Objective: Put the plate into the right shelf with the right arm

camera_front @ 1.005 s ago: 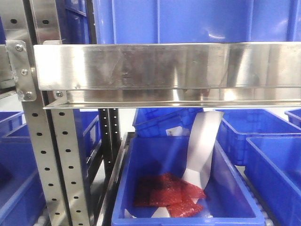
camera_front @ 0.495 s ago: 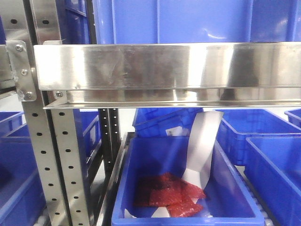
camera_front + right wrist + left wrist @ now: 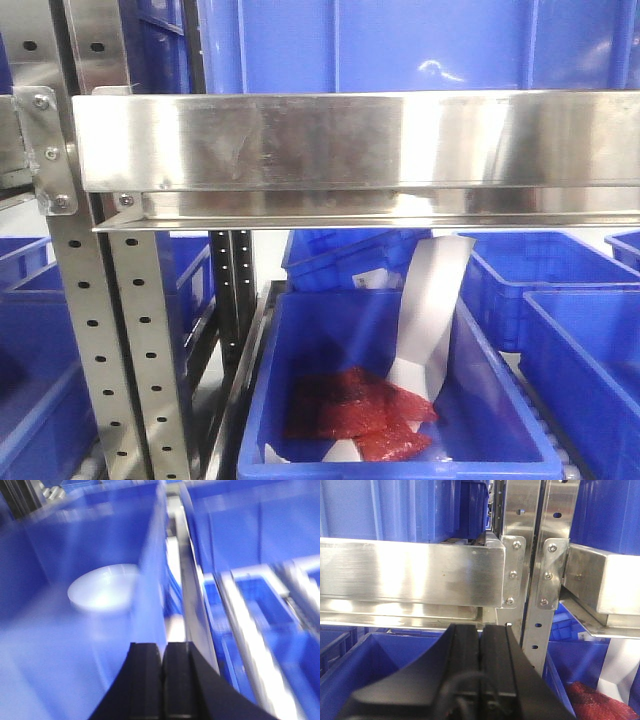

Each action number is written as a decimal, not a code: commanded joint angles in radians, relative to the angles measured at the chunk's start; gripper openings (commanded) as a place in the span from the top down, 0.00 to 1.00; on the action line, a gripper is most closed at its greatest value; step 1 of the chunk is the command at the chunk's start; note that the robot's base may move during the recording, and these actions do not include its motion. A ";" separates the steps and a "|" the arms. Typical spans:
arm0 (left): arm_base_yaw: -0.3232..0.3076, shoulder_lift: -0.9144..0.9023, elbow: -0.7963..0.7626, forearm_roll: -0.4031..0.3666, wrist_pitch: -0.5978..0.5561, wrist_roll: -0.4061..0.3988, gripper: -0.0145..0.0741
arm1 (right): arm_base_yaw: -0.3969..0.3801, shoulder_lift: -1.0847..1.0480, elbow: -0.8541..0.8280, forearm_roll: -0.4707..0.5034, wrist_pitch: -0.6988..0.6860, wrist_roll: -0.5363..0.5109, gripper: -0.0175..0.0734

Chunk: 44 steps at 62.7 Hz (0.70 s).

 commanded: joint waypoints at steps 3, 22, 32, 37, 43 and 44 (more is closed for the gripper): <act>-0.002 -0.010 0.010 -0.008 -0.090 -0.007 0.98 | -0.005 -0.153 0.166 -0.038 -0.254 -0.035 0.75; -0.002 -0.010 0.010 -0.008 -0.090 -0.007 0.98 | -0.005 -0.500 0.489 -0.052 -0.279 -0.035 0.75; -0.002 -0.010 0.010 -0.008 -0.090 -0.007 0.98 | -0.005 -0.636 0.525 -0.052 -0.276 -0.035 0.75; -0.002 -0.010 0.010 -0.008 -0.090 -0.007 0.98 | -0.005 -0.671 0.525 -0.052 -0.277 -0.035 0.75; -0.002 -0.010 0.010 -0.008 -0.090 -0.007 0.98 | -0.005 -0.677 0.525 -0.052 -0.276 -0.035 0.75; -0.002 -0.010 0.010 -0.008 -0.090 -0.007 0.98 | -0.005 -0.677 0.525 -0.052 -0.273 -0.035 0.75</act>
